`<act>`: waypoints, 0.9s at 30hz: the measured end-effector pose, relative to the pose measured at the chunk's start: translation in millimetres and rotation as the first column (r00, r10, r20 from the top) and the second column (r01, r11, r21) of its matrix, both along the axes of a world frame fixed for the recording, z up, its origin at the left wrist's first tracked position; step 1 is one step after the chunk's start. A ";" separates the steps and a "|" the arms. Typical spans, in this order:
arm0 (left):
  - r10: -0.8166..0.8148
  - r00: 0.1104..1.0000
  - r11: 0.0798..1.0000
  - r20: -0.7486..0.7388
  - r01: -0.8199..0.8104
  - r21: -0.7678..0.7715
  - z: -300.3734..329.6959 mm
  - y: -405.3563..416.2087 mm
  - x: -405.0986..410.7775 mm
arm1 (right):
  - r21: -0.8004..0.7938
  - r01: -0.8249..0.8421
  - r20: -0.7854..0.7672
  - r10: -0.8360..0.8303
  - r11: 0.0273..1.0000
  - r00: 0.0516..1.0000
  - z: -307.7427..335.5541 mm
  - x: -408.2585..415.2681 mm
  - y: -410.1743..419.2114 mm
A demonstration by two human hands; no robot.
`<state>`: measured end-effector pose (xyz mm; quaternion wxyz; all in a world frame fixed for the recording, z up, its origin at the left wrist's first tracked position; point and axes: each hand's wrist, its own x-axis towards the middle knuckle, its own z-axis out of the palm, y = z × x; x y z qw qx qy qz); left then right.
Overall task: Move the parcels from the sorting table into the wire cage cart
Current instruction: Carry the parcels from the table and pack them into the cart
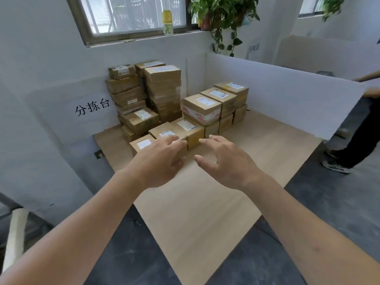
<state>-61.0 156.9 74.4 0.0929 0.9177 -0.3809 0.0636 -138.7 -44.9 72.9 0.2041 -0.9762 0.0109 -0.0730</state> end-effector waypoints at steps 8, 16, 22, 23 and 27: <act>0.059 0.998 0.998 -0.023 -0.059 -0.008 3.6 -128.8 -27.6 | -0.014 -0.060 -0.017 0.059 0.998 0.998 2.4 -18.3 -121.3; 0.122 0.992 0.992 -0.032 -0.121 0.027 5.4 -206.9 6.6 | -0.094 -0.087 -0.034 0.084 0.992 0.996 5.7 21.2 -203.3; 0.169 0.985 0.986 -0.036 -0.169 0.006 -12.2 -245.5 69.0 | -0.100 -0.132 -0.033 0.129 0.986 0.991 -7.1 91.7 -251.5; 0.178 0.983 0.984 -0.036 -0.178 -0.003 -17.2 -250.2 83.9 | -0.104 -0.142 -0.036 0.139 0.984 0.990 -10.9 107.9 -257.3; 0.224 0.972 0.974 -0.066 -0.226 -0.025 -43.0 -267.6 151.4 | -0.101 -0.176 -0.075 0.168 0.979 0.983 -29.5 182.0 -275.3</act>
